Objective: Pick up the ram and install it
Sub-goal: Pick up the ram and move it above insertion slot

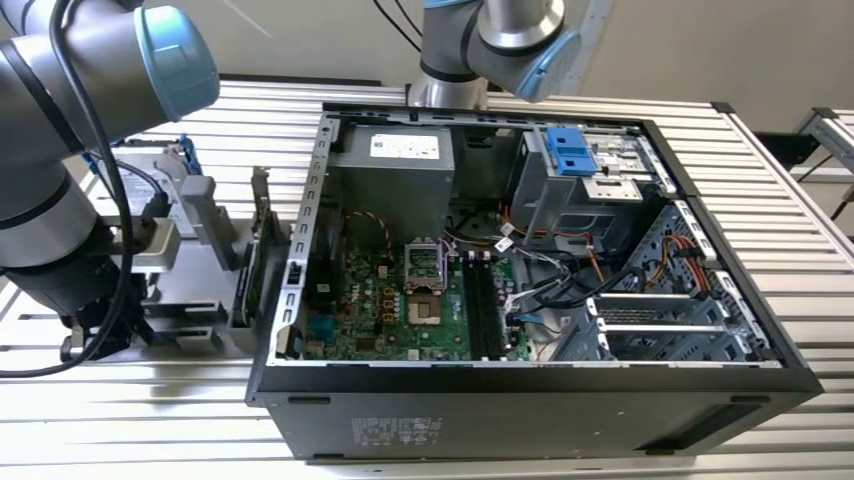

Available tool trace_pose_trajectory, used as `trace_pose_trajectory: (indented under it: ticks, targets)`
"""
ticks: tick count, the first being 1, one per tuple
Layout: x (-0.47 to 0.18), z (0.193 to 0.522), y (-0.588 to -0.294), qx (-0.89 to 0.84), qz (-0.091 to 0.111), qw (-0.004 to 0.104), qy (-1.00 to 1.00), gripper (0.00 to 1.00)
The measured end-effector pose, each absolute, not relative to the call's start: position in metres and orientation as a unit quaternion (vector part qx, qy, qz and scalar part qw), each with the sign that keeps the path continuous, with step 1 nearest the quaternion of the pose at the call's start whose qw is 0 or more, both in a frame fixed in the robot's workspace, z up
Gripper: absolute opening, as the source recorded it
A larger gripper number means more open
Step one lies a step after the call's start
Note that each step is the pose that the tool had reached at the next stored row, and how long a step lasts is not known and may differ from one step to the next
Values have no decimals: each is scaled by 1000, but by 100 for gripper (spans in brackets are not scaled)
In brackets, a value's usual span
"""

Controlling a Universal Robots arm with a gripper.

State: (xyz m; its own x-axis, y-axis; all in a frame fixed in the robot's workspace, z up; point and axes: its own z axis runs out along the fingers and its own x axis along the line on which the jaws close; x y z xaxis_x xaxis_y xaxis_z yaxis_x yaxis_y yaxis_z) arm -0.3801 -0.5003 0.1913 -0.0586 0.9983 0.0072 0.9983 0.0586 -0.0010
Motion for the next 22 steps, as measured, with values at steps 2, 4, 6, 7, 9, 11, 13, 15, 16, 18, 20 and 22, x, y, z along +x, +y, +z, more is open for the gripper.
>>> trace_pose_trajectory:
  ticks: [2,4,6,7,9,11,13,15,16,18,20,22]
  targets:
    - [-380,191,-500,-686,-2,3,-728,0]
    - [-380,191,-500,-686,-2,3,-728,0]
    - [-380,191,-500,-686,-2,3,-728,0]
    - [-380,191,-500,-686,-2,3,-728,0]
    - [-380,191,-500,-686,-2,3,-728,0]
    - [-380,191,-500,-686,-2,3,-728,0]
    - [-380,191,-500,-686,-2,3,-728,0]
    - [-380,191,-500,-686,-2,3,-728,0]
    - [-380,191,-500,-686,-2,3,-728,0]
    - [-380,192,-501,-686,-2,3,-728,0]
    - [-380,193,-501,-686,-2,3,-728,0]
    - [-380,196,-500,-686,-2,3,-728,0]
